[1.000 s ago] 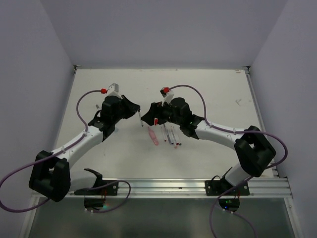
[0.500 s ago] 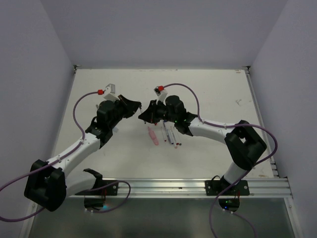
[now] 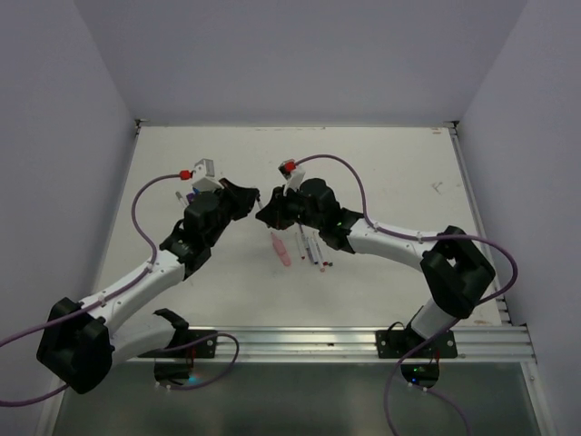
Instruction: Open the pen caps
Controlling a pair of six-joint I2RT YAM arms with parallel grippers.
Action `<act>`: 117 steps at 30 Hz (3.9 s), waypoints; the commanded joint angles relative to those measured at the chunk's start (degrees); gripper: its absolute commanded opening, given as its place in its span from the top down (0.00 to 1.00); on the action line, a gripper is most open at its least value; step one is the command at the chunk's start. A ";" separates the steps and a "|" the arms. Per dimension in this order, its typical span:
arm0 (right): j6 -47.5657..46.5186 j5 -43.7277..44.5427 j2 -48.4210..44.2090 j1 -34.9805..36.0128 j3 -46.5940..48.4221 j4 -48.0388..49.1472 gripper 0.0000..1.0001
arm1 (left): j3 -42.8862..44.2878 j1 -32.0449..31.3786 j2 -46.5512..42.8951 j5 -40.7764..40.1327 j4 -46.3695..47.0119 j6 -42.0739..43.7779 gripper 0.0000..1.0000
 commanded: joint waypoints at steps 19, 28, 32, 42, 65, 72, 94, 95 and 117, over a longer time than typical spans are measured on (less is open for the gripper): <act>3.20 -17.94 -7.56 -1.27 -16.94 7.88 1.00 | 1.95 -3.60 0.01 -20.17 24.88 5.85 1.00; 2.80 -16.57 -9.12 -2.69 -19.41 10.22 1.00 | 5.09 -3.33 0.88 -19.55 21.07 8.22 1.00; -1.69 -2.34 -12.03 -2.69 -18.45 -3.12 1.00 | 9.05 -3.24 3.70 -19.47 6.82 8.05 1.00; -3.81 10.78 -7.74 0.21 -11.86 -12.48 1.00 | 15.03 -3.16 14.06 -12.70 -20.96 5.07 0.95; 0.23 25.71 10.72 7.33 0.98 -22.04 0.97 | 14.24 3.35 26.73 1.35 -25.03 3.92 0.91; 3.40 29.94 10.64 7.07 1.51 -26.28 0.90 | 15.65 2.38 30.24 5.41 -22.13 2.69 0.89; -4.16 16.67 9.76 6.98 -0.43 -17.75 0.62 | 15.56 0.98 35.43 4.27 -22.12 -2.67 0.71; -3.90 16.67 9.67 6.98 -0.43 -17.75 0.61 | 15.56 0.98 35.26 4.00 -22.39 -2.76 0.70; -6.10 22.64 -20.46 6.81 -10.09 -14.16 0.02 | 24.96 13.01 26.90 -10.94 -35.66 7.60 0.07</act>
